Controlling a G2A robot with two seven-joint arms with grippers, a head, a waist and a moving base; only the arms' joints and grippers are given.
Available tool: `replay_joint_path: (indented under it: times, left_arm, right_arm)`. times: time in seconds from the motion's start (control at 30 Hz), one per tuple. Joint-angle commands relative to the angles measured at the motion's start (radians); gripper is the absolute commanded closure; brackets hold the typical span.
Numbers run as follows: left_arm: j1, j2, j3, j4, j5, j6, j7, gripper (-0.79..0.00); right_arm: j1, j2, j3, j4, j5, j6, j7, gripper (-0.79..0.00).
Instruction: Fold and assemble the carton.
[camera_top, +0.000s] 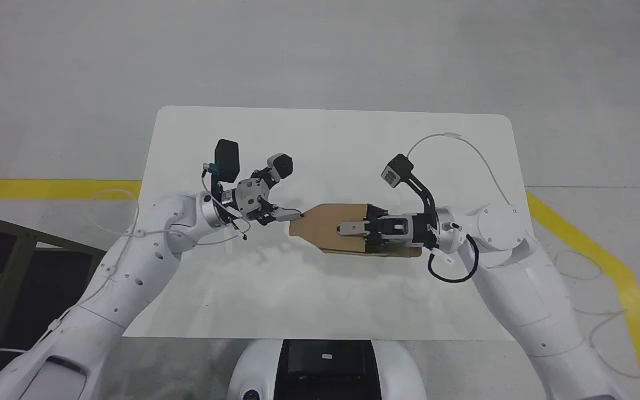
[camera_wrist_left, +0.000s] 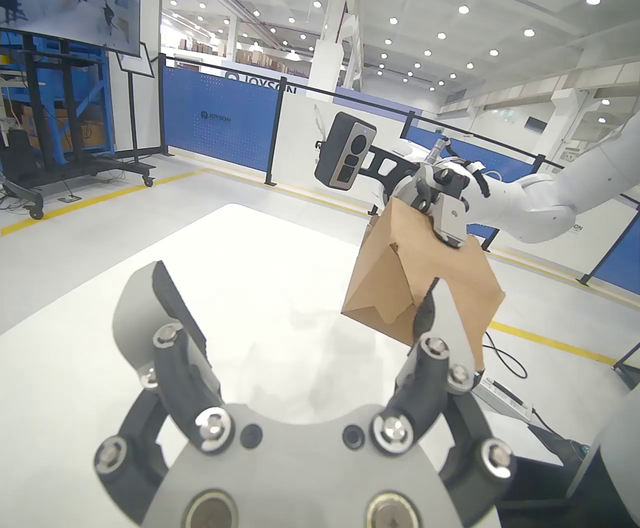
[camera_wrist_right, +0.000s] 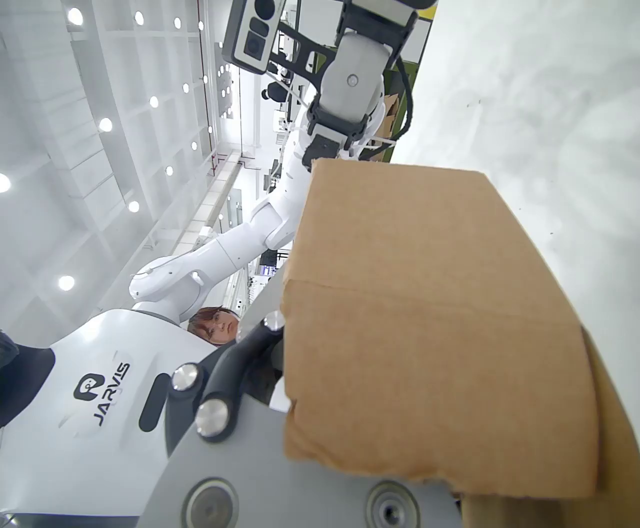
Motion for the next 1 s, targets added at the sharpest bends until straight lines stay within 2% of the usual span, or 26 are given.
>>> replay_joint_path:
  times: [0.0,0.37,0.63,0.97]
  left_arm:
    - [0.001,0.0,0.006,-0.005,-0.014,0.0,-0.001,-0.785]
    - [0.003,0.008,0.004,-0.011,-0.028,0.0,0.005,-0.785]
    - [-0.004,0.003,0.047,-0.021,-0.071,0.0,-0.007,-0.785]
    - [-0.011,0.01,0.053,-0.018,-0.065,0.0,0.006,-0.785]
  right_arm:
    - [0.0,0.0,-0.001,-0.001,0.006,-0.001,0.002,0.0]
    - [-0.001,0.001,-0.003,-0.005,0.023,-0.007,0.012,0.0]
    - [0.002,0.0,-0.011,-0.015,0.031,-0.009,0.015,0.0]
    - [0.001,0.001,-0.01,-0.012,0.039,-0.011,0.013,0.0]
